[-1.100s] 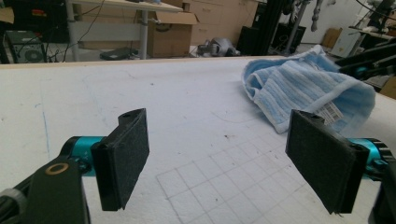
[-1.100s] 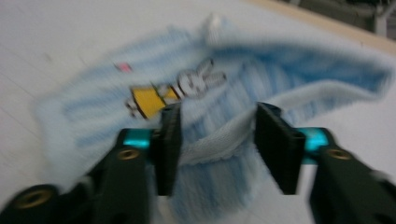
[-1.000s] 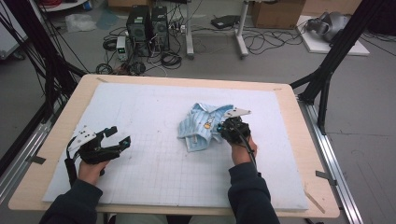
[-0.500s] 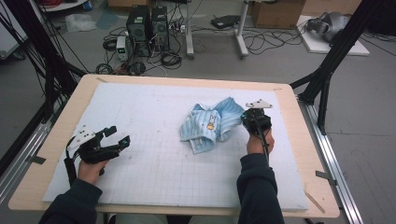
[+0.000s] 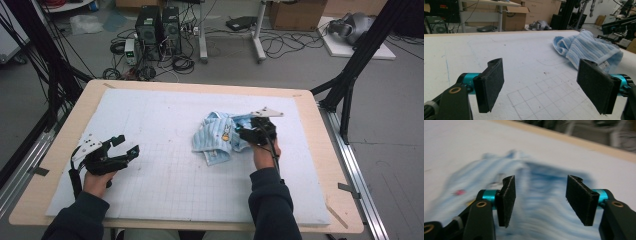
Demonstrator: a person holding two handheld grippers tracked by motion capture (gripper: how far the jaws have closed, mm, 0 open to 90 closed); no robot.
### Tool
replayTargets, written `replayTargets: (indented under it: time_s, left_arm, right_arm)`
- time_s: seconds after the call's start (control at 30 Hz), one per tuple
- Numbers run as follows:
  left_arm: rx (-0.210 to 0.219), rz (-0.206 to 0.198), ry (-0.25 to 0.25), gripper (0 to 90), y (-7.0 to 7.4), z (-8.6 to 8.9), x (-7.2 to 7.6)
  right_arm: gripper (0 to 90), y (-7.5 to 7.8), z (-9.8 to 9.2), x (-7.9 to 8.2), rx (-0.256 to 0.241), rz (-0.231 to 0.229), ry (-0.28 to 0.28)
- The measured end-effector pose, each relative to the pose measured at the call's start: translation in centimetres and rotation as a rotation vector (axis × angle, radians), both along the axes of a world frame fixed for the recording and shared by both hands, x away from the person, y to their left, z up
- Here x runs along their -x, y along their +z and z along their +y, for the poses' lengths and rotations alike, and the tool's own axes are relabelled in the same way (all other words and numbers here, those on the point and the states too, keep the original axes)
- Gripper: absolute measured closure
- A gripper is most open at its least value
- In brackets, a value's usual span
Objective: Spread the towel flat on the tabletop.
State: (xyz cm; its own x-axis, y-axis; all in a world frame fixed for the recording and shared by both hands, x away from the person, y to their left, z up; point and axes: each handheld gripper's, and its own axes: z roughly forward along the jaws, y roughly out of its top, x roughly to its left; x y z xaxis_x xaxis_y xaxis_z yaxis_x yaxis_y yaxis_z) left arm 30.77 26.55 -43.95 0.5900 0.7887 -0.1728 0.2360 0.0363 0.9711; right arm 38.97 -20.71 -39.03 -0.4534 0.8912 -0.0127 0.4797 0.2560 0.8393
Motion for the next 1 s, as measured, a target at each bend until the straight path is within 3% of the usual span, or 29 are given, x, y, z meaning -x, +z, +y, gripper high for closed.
replayTargets:
  time_s: [0.03, 0.07, 0.1, 0.13, 0.17, 0.2, 0.23, 0.27, 0.3, 0.37, 0.4, 0.47, 0.5, 0.53, 0.57, 0.6, 0.67, 0.73, 0.77, 0.8, 0.83, 1.0]
  left_arm:
    - [0.0, 0.0, 0.0, 22.1, 0.0, 0.0, 0.0]
    - [0.002, 0.0, 0.0, 22.1, 0.0, 0.0, 0.0]
    - [0.002, 0.0, 0.0, 22.1, 0.0, 0.0, 0.0]
    - [0.001, 0.0, -0.002, 22.2, 0.0, 0.0, 0.0]
    - [0.001, 0.001, -0.002, 22.2, 0.0, 0.0, 0.0]
    - [0.003, 0.0, 0.0, 22.2, 0.0, 0.1, 0.0]
    - [0.005, -0.001, 0.002, 22.2, 0.0, 0.1, 0.0]
    - [0.003, -0.001, 0.001, 22.2, 0.0, 0.1, 0.0]
    - [0.004, -0.003, 0.002, 22.2, 0.0, 0.1, 0.0]
    - [0.004, -0.001, 0.003, 22.3, 0.0, 0.1, 0.0]
    - [0.002, -0.001, 0.004, 22.3, 0.0, 0.1, 0.0]
    - [0.002, 0.001, 0.004, 22.3, 0.0, 0.1, 0.0]
    - [0.003, 0.001, 0.005, 22.3, 0.0, 0.1, 0.0]
    - [0.003, -0.001, 0.005, 22.3, 0.0, 0.1, 0.0]
    - [0.003, -0.001, 0.005, 22.3, 0.0, 0.1, 0.0]
    - [0.003, 0.001, 0.006, 22.3, 0.0, 0.1, 0.0]
    - [0.003, 0.0, 0.006, 22.3, 0.0, 0.2, 0.0]
    - [0.005, -0.002, 0.009, 22.3, 0.0, 0.3, 0.0]
    - [0.006, 0.0, 0.009, 22.3, 0.1, 0.3, 0.0]
    - [0.011, 0.002, 0.011, 22.4, 0.1, 0.3, 0.0]
    - [0.011, 0.002, 0.011, 22.4, 0.1, 0.3, 0.0]
    - [0.009, -0.003, 0.015, 22.5, 0.1, 0.5, 0.1]
  right_arm:
    - [40.3, 0.0, 0.0, 0.0, 0.0, 0.0, 0.0]
    - [38.7, -0.7, 1.7, -0.4, -0.013, 0.041, 0.069]
    - [38.7, -0.7, 1.7, -0.4, -0.013, 0.041, 0.069]
    - [38.4, -1.7, 3.3, -0.9, -0.004, 0.088, 0.12]
    - [38.4, -1.7, 3.3, -0.9, -0.004, 0.088, 0.12]
    - [37.8, -2.8, 4.6, -1.4, 0.014, 0.142, 0.155]
    - [37.8, -2.8, 4.6, -1.4, 0.014, 0.142, 0.155]
    - [42.1, -3.9, 5.6, -1.9, 0.038, 0.195, 0.185]
    - [42.1, -3.9, 5.6, -1.9, 0.038, 0.195, 0.185]
    - [56.7, -4.7, 6.2, -2.1, 0.042, 0.239, 0.229]
    - [68.0, -4.5, 6.6, -1.8, 0.056, 0.232, 0.262]
    - [72.0, -4.2, 6.8, -1.5, 0.071, 0.228, 0.29]
    - [72.0, -4.2, 6.8, -1.5, 0.071, 0.228, 0.29]
    - [72.8, -4.0, 6.9, -1.1, 0.052, 0.222, 0.345]
    - [72.8, -4.0, 6.9, -1.1, 0.052, 0.222, 0.345]
    - [72.8, -3.9, 7.4, -0.4, 0.019, 0.215, 0.407]
    - [72.8, -4.0, 7.6, -0.2, 0.011, 0.207, 0.433]
    - [72.7, -4.1, 8.5, 1.0, -0.029, 0.202, 0.527]
    - [72.7, -4.1, 8.5, 1.0, -0.029, 0.202, 0.527]
    - [72.5, -4.1, 8.9, 1.7, -0.035, 0.21, 0.568]
    - [72.5, -4.1, 8.9, 1.7, -0.035, 0.21, 0.568]
    - [72.2, -3.2, 9.1, 3.5, -0.016, 0.213, 0.682]
